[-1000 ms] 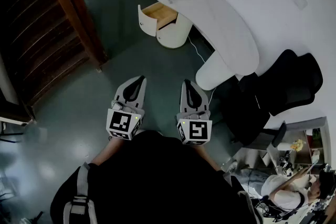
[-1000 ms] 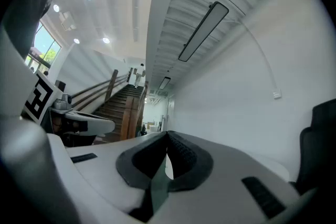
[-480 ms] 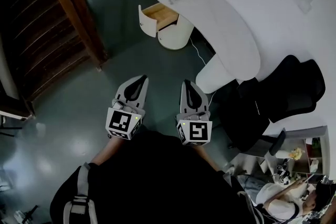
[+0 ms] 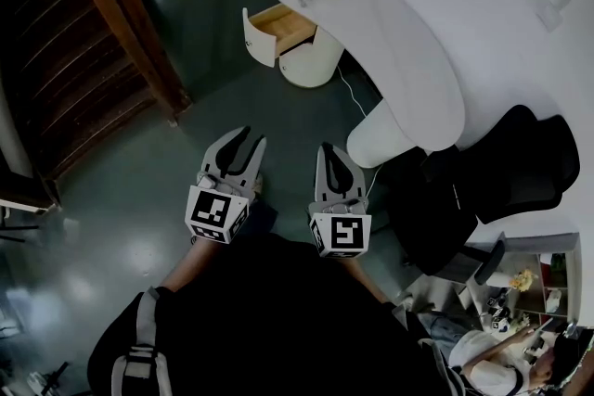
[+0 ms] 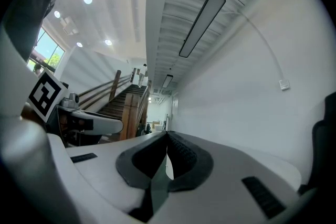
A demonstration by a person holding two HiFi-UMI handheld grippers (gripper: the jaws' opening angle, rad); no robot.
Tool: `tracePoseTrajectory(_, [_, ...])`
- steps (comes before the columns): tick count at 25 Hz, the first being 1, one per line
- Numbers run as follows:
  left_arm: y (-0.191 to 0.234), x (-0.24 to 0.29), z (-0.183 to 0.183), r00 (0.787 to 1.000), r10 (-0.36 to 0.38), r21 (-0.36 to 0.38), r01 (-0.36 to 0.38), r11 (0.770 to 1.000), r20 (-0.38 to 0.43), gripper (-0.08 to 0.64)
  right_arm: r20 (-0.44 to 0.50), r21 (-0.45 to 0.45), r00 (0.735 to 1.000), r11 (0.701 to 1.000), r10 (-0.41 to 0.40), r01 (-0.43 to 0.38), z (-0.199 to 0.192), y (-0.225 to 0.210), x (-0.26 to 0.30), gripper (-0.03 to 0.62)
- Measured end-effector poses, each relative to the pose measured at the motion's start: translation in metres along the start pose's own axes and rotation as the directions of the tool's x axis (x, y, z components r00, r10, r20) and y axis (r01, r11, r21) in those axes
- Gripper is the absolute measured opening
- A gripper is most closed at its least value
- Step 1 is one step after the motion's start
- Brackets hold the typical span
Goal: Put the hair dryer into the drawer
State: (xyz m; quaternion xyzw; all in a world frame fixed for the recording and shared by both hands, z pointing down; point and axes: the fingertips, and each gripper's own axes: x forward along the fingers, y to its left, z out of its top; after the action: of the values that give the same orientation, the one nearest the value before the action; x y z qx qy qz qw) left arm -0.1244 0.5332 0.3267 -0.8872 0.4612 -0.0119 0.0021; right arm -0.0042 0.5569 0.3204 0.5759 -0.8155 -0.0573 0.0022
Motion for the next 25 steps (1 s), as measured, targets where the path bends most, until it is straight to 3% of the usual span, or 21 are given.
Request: tracePoseTrajectory(25, [0.156, 0.220, -0.027, 0.979, -0.179, -0.017, 0.178, 0.984, -0.097, 0.150, -0.083, 0.024, 0.987, 0.990, -0.137, 0.139, -0.044, -0.071, 0.254, 0.022])
